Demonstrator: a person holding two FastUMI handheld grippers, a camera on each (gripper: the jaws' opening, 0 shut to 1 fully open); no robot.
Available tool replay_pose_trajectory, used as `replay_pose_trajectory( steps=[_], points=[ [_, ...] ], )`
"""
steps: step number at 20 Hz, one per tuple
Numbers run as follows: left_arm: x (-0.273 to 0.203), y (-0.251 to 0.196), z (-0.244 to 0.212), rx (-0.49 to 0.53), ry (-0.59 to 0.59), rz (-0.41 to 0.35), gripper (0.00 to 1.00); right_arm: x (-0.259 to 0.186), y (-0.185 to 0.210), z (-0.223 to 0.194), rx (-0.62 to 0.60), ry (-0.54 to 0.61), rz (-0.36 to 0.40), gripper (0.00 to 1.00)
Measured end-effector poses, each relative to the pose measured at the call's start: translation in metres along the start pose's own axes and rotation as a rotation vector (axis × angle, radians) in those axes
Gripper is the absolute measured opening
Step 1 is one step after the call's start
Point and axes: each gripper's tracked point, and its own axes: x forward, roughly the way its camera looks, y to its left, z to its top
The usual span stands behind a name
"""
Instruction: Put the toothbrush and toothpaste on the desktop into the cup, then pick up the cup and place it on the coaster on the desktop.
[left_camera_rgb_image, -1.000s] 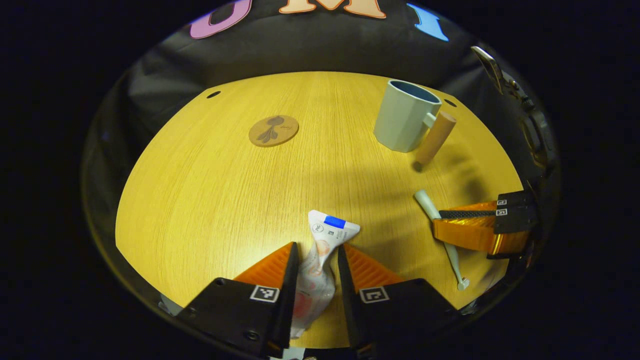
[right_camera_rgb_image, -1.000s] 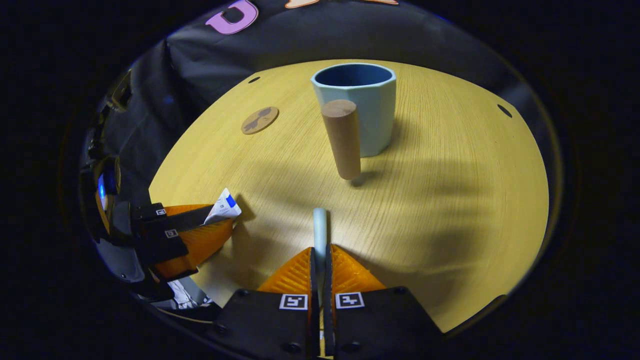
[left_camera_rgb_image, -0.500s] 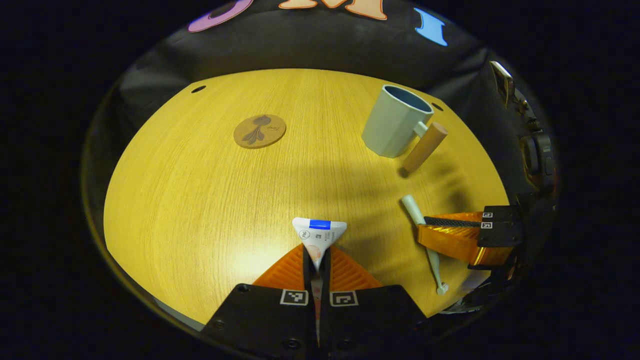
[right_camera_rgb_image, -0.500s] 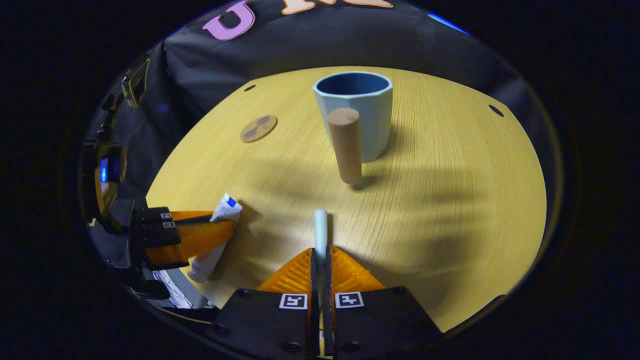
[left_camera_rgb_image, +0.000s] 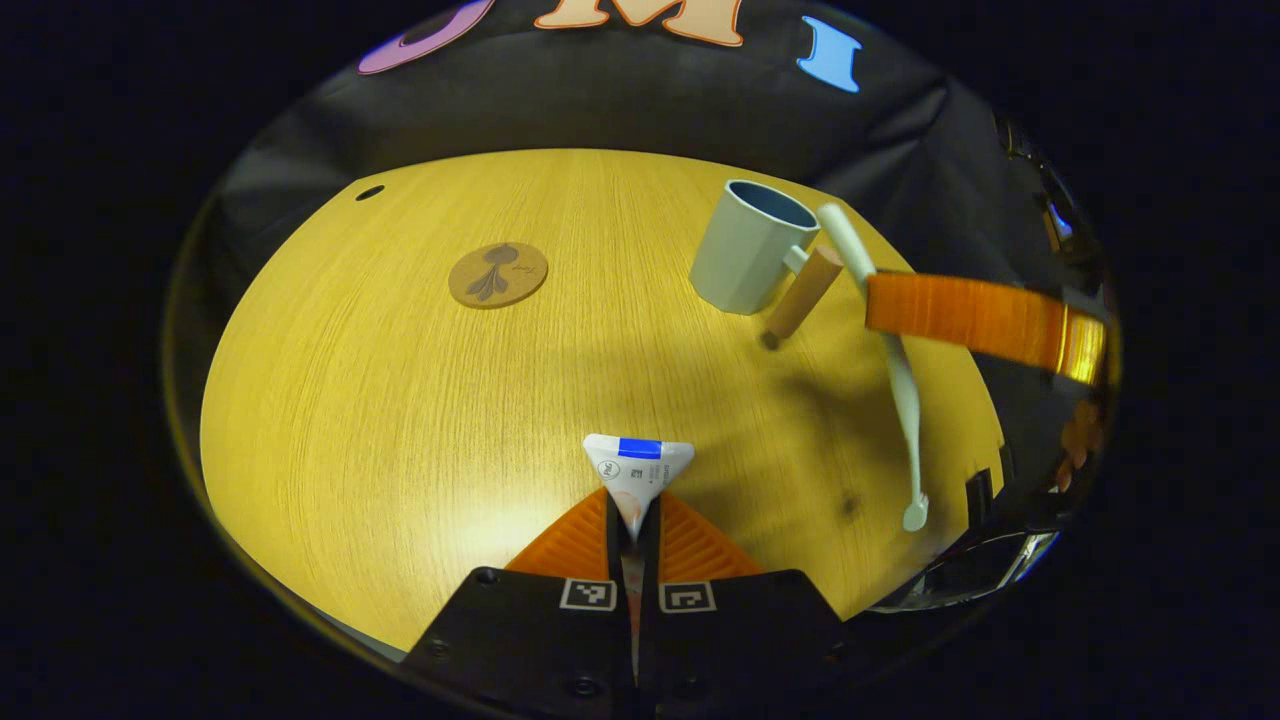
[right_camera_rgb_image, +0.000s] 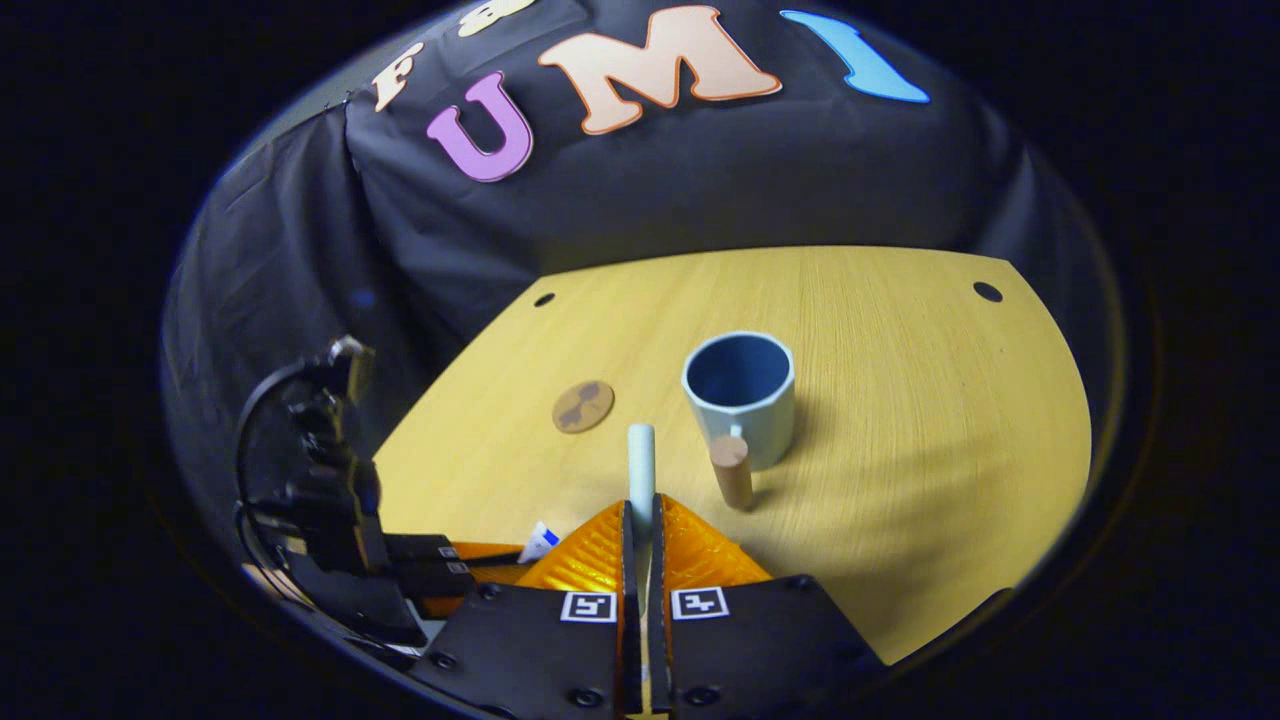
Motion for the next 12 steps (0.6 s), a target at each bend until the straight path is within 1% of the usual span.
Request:
replay_pose_trajectory(
  steps=[3, 4, 8, 12],
  points=[
    [-0.004, 0.000, 0.002, 0.018, -0.004, -0.020, 0.00, -0.003, 0.008, 0.040, 0.020, -0.095, 0.013, 0.06],
    [-0.003, 0.002, 0.002, 0.027, -0.006, -0.024, 0.01, -0.002, 0.008, 0.054, 0.021, -0.132, 0.016, 0.06],
    [-0.013, 0.004, 0.008, 0.024, -0.025, -0.024, 0.01, 0.007, -0.003, 0.112, 0.017, -0.265, -0.019, 0.05],
    [-0.023, 0.008, 0.007, 0.027, -0.046, -0.039, 0.01, 0.027, -0.018, 0.154, 0.052, -0.383, -0.061, 0.06]
  ],
)
